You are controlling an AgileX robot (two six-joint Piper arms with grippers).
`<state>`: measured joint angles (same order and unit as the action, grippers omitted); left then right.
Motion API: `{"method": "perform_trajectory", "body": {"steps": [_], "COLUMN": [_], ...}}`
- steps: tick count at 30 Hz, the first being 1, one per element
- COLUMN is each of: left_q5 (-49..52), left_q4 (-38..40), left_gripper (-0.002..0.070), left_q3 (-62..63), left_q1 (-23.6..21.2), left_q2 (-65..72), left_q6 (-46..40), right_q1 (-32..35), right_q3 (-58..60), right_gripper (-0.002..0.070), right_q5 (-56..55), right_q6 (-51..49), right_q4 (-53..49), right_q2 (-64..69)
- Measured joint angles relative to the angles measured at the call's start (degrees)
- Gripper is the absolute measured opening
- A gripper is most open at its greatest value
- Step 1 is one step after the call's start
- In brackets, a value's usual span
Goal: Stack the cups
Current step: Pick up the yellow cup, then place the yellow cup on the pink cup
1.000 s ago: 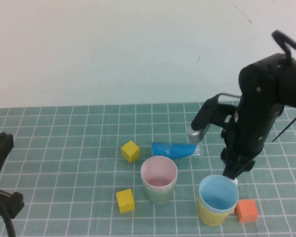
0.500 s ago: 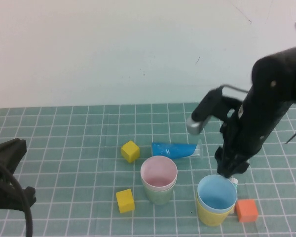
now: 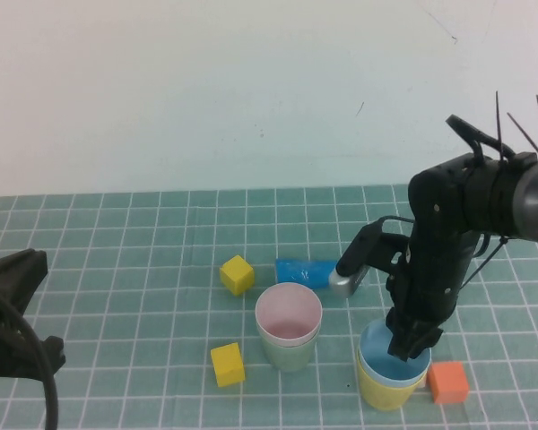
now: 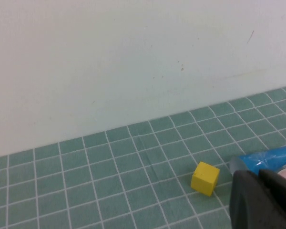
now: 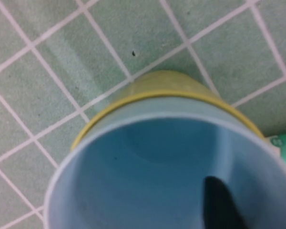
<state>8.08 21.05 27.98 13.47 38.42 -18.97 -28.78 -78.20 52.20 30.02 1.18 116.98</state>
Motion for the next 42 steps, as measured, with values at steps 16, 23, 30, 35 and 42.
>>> {"method": "perform_trajectory", "body": {"steps": [16,23,30,35,42], "left_q5": [-0.8,-0.8,-0.9,-0.9,-1.0], "left_q4": [0.4,0.8,0.8,1.0,1.3], "left_gripper": [-0.0002,-0.0002,-0.0002,-0.0002,-0.0002], "left_q3": [0.0,0.0,0.0,0.0,0.0], "left_q1": [0.0,0.0,0.0,0.0,0.0], "left_q2": [0.0,0.0,0.0,0.0,0.0], "left_q6": [-0.1,-0.1,-0.1,-0.1,-0.1], "right_q1": [0.1,-1.7,-3.9,-3.9,-3.9], "right_q3": [-19.0,-27.4,-27.5,-27.5,-27.5], "right_gripper": [0.0031,0.0031,0.0031,0.0031,0.0059], "right_q5": [11.8,11.0,10.4,10.4,9.3], "right_q6": [2.1,7.5,8.1,8.2,8.6], "right_q4": [-4.6,10.2,11.3,10.4,9.7], "right_q2": [0.6,0.0,4.2,5.8,6.0]}}
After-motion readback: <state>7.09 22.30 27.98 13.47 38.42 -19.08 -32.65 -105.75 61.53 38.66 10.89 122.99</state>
